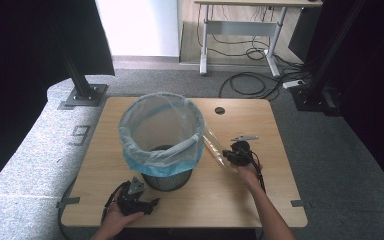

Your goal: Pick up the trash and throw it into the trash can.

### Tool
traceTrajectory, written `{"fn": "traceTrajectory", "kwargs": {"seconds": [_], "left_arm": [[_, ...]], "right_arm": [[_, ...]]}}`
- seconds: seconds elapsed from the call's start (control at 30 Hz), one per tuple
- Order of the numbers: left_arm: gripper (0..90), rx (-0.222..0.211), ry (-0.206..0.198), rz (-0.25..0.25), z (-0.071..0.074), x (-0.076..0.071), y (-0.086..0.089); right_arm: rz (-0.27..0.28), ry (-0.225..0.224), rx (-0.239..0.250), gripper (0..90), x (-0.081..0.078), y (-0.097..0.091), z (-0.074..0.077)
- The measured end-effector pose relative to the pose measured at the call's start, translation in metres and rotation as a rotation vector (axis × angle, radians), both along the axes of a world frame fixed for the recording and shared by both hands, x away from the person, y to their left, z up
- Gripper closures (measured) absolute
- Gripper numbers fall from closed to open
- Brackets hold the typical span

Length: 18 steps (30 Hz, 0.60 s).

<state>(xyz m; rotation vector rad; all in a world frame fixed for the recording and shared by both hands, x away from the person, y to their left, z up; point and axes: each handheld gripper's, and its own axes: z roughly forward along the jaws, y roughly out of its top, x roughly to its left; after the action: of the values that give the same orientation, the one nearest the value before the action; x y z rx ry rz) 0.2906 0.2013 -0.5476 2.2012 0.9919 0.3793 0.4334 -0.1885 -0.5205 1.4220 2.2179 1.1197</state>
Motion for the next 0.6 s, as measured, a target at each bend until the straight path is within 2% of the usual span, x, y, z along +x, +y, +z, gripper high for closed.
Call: {"fn": "traceTrajectory", "kwargs": {"seconds": [0.07,0.17,0.43,0.47,0.5,0.53,0.6], "left_arm": [[15.3,0.000,0.000,0.000,0.000,0.000,0.000],[15.3,0.000,0.000,0.000,0.000,0.000,0.000],[15.3,0.000,0.000,0.000,0.000,0.000,0.000],[15.2,0.000,0.000,0.000,0.000,0.000,0.000],[15.3,0.000,0.000,0.000,0.000,0.000,0.000],[15.3,0.000,0.000,0.000,0.000,0.000,0.000],[15.2,0.000,0.000,0.000,0.000,0.000,0.000]], "right_arm": [[0.002,-0.001,0.042,88.2,-0.001,-0.002,0.005],[0.000,-0.017,0.074,88.2,-0.004,-0.006,0.015],[0.009,-0.066,0.134,88.4,-0.013,-0.013,0.035],[0.014,-0.066,0.172,88.4,-0.015,-0.015,0.039],[0.014,-0.066,0.172,88.4,-0.015,-0.015,0.039],[0.016,-0.072,0.206,88.4,-0.016,-0.017,0.044],[0.018,-0.078,0.214,88.4,-0.017,-0.018,0.046]]}}
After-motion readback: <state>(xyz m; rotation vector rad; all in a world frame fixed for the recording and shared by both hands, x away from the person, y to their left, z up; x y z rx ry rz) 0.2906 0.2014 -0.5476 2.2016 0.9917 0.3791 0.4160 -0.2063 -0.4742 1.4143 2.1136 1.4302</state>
